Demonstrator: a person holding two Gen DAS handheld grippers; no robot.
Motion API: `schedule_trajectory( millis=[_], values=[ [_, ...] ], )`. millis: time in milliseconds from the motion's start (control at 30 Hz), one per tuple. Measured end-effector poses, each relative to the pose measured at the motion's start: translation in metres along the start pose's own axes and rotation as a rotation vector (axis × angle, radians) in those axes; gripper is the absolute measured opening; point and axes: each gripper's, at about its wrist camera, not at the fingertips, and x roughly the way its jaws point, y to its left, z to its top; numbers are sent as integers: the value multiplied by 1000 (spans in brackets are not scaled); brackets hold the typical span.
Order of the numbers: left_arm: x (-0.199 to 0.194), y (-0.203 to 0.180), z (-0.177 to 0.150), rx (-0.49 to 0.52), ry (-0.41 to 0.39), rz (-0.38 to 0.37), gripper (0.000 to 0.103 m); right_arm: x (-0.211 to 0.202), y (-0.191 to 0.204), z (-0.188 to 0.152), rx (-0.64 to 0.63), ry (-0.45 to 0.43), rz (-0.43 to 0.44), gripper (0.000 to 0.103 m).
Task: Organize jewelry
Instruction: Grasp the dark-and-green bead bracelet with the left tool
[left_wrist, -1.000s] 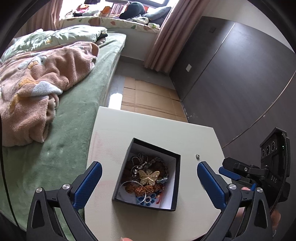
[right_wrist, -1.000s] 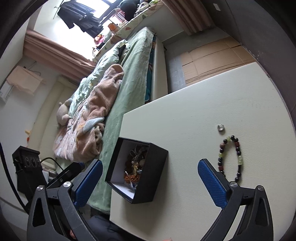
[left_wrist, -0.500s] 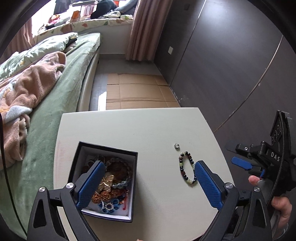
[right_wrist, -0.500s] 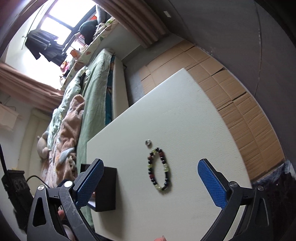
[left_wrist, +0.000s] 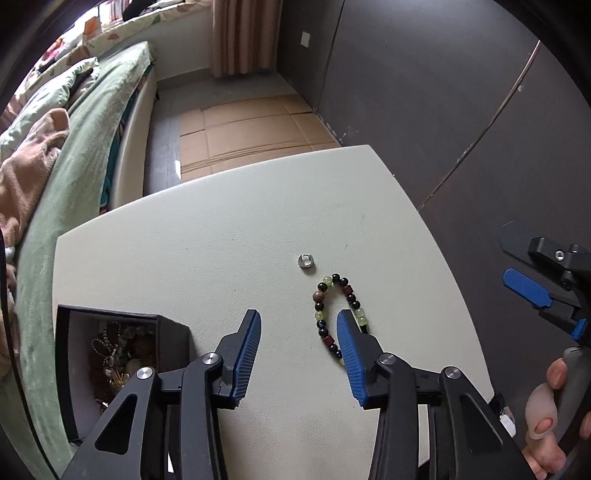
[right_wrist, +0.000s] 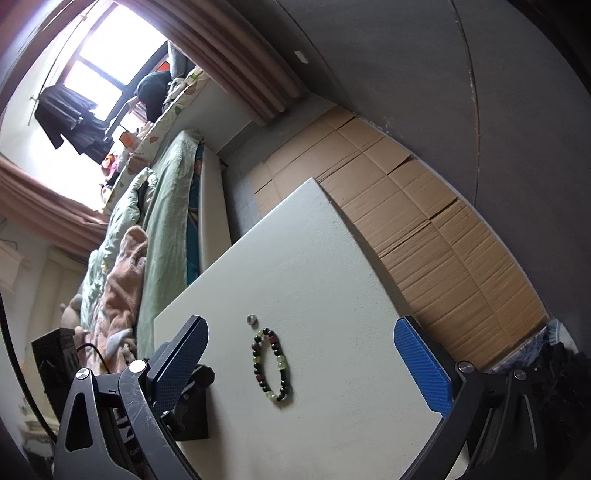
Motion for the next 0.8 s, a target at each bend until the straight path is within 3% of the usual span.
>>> schedule_trajectory(
  millis=[133, 367, 567, 633, 667, 800],
  values=[
    [17, -7, 9, 24, 45, 7, 43, -6, -6, 3, 9, -11, 0, 103],
    [41, -16, 16, 45, 95, 27, 31, -6, -17, 5, 39, -6, -39, 103],
    [58, -16, 14, 31, 129, -1, 25, 3, -27, 6, 54, 27, -73, 102],
    [58, -13, 14, 27, 115, -2, 9, 5, -27, 6, 57, 34, -75, 101],
    [57, -10, 14, 10, 113, -19, 9, 6, -27, 5, 56, 37, -77, 101],
    [42, -3, 15, 1, 84, -37, 9, 16, -22, 5, 40, 63, -73, 89]
  ],
)
